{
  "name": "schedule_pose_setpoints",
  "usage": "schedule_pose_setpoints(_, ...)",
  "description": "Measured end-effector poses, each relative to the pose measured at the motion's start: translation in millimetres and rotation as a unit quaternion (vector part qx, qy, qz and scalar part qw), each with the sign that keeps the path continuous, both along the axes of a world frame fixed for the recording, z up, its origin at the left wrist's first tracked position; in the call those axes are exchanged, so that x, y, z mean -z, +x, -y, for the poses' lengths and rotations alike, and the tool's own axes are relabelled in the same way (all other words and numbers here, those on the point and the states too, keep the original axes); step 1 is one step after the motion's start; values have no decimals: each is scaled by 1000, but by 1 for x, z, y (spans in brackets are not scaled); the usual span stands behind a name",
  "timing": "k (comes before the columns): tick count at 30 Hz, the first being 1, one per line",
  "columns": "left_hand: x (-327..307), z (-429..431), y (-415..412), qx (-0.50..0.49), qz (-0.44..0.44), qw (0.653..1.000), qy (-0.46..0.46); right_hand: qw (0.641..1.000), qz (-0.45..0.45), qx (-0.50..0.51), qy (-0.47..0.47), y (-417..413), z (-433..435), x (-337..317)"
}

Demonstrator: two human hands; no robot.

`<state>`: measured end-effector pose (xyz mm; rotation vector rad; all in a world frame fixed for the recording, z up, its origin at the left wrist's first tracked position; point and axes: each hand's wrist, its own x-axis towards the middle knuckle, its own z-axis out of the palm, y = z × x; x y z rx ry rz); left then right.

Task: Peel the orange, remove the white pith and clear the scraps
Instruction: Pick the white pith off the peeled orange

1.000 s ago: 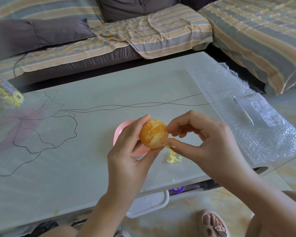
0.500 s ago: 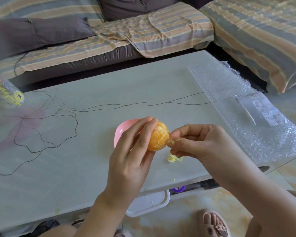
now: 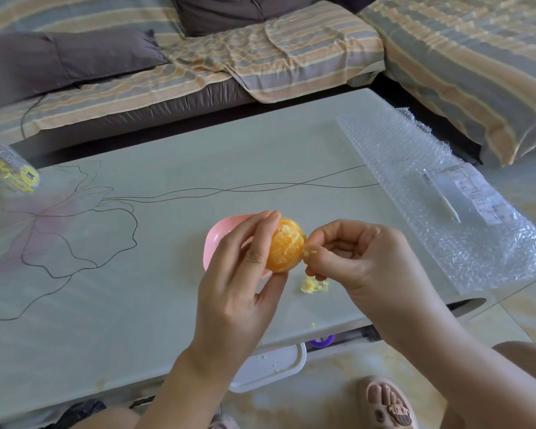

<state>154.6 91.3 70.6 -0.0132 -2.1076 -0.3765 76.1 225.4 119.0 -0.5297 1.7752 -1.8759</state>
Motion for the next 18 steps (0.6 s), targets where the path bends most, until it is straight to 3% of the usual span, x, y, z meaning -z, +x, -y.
schedule_pose_setpoints(10,2,1,-1,-1,10,1000,-17,997,36,-12,62,-7,0,3)
schedule_pose_setpoints(18,6,-2,-2,-8,15,1000,-10,997,-6,-9,76,-3,0,2)
